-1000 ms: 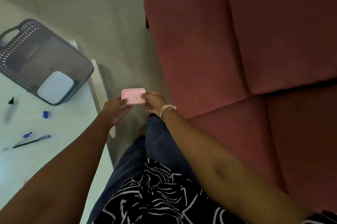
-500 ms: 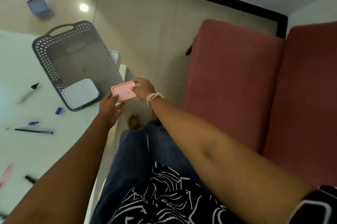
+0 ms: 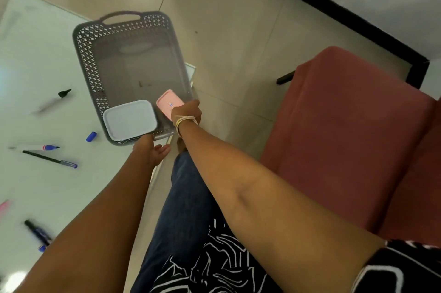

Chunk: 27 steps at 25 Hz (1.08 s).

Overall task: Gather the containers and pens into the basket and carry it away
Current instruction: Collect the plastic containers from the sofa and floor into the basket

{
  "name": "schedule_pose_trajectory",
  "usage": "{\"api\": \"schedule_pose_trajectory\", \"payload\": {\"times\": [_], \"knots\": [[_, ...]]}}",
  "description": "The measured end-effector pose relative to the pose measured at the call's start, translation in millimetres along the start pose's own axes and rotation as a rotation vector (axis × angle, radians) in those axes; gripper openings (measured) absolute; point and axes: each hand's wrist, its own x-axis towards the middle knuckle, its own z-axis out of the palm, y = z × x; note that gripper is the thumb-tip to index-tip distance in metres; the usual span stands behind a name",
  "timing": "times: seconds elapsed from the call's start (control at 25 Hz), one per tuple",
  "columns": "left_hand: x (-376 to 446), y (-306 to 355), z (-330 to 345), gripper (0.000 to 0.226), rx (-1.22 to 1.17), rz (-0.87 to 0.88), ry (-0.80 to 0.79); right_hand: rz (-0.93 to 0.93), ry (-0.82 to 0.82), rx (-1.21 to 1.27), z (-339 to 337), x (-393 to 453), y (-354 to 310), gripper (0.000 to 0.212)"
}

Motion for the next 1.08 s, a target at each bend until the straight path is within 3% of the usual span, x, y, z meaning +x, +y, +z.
{"api": "schedule_pose_trajectory", "payload": {"times": [0.16, 0.28, 0.4, 0.72, 0.96, 1.08], "knots": [[24.1, 10.9, -1.4, 0.034, -0.126, -0.010, -0.107, -0.046, 0.066, -0.262, 24.0, 5.8, -6.4, 0.057], [28.4, 12.0, -3.6, 0.028, -0.174, 0.004, -0.121, -0.069, -0.112, -0.559, 29.5, 7.5, -14.6, 0.050], [21.8, 7.3, -8.5, 0.034, -0.130, 0.001, -0.093, -0.047, -0.272, -0.639, 18.4, -2.4, -26.6, 0.041], [-60.0, 20.4, -7.5, 0.042, 0.054, -0.018, -0.053, -0.242, -0.289, -0.863, -46.6, -47.2, -53.8, 0.033], [-102.4, 57.0, 42.0, 0.039, 0.213, 0.121, -0.025, -0.382, -0.309, -0.911, -98.3, -30.2, -98.0, 0.032], [-110.0, 73.3, 83.8, 0.033, 0.230, 0.077, -0.076, -0.396, -0.338, -0.983, -122.4, -5.3, -134.8, 0.021]]}}
